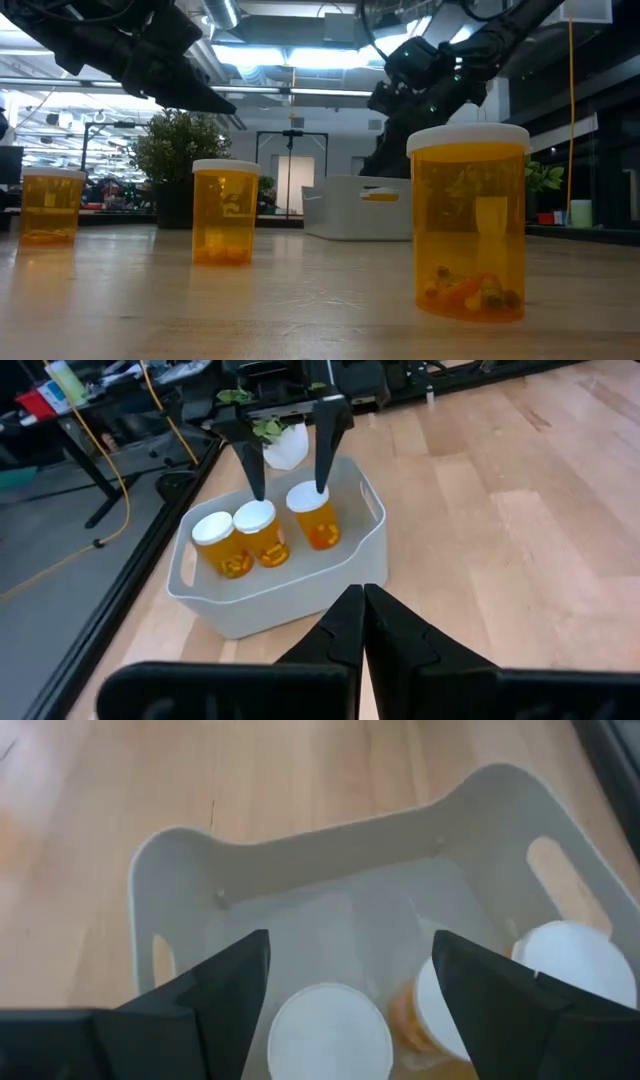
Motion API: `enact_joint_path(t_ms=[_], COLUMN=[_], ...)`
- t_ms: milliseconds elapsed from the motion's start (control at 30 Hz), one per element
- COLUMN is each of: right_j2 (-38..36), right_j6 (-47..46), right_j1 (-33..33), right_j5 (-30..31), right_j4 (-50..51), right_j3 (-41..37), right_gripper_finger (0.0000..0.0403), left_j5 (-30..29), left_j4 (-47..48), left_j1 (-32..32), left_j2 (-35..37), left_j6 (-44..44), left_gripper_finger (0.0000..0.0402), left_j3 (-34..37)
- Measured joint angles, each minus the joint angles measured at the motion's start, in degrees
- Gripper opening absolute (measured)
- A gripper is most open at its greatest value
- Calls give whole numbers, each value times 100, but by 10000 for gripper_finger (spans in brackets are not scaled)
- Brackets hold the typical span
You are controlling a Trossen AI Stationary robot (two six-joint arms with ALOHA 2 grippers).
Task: Pick and place pill bottles into a basket
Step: Put the orange pill bottle into the gray bin
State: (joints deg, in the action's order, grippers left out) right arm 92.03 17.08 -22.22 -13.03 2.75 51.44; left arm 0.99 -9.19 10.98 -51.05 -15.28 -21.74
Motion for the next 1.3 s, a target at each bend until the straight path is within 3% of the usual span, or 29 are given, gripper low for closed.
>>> enact_joint_path(t_ms=[233,367,667,767,1033,1300], right_j2=[-228,-685,-1626,-1809,-2509,-3333], right_j6=[121,256,135,135,-620,-969], right_j1=[163,274,569,728,1000,1535], right_j5=[107,509,537,543,560,545], right_j4=[343,435,1142,973,-391,-1405], right_j3=[265,265,261,92,-1314,-2402], right_gripper_finger=[245,190,48,10,15,10], left_j5=[2,7,57,69,931,1401], left_j4=[-20,3,169,188,233,427], left_j1=[0,0,0,0,0,0], left_j2=[76,215,323,323,323,321], left_j6=[-152,-150,-52,-49,-34,147], left_gripper_finger=[4,3,5,2,5,5], left_j3=[0,2,2,2,2,2])
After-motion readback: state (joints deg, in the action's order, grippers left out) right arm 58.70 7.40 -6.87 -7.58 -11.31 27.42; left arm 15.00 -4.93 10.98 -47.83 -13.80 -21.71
